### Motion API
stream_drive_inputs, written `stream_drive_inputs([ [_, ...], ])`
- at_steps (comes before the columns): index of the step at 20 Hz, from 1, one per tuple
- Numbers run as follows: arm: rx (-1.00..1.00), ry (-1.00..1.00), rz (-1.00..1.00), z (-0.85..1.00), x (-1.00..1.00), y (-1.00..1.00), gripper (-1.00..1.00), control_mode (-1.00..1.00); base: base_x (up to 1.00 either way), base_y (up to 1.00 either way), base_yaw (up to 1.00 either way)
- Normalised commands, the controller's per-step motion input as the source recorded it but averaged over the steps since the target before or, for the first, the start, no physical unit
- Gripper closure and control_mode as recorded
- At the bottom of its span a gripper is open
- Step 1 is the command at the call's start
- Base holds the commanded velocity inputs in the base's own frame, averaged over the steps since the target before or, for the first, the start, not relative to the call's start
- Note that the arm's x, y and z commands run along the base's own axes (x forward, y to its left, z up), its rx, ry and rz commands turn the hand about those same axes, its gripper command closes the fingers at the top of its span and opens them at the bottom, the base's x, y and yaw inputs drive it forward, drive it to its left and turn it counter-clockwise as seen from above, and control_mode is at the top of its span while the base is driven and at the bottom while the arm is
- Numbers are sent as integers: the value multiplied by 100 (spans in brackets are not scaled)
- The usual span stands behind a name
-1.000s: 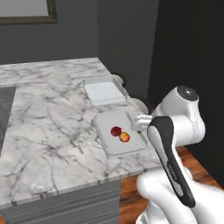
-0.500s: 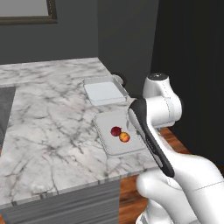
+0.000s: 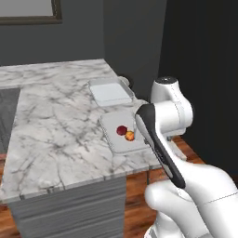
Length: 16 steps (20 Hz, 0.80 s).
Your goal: Place the cold items (pear and peach) from the fridge in one tupperware on the dining counter. Place the warm items (hot dog and kebab skewer) in the stove area in another tupperware.
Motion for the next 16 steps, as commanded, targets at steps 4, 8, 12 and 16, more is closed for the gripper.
stream_drive_inputs([
  [4, 0, 0, 0, 0, 0, 0, -100, 100, -93, 96, 13],
  [8, 0, 0, 0, 0, 0, 0, -100, 100, -23, 100, 54],
  [12, 0, 0, 0, 0, 0, 0, -100, 100, 0, 100, 61],
  [16, 0, 0, 0, 0, 0, 0, -100, 100, 0, 100, 43],
])
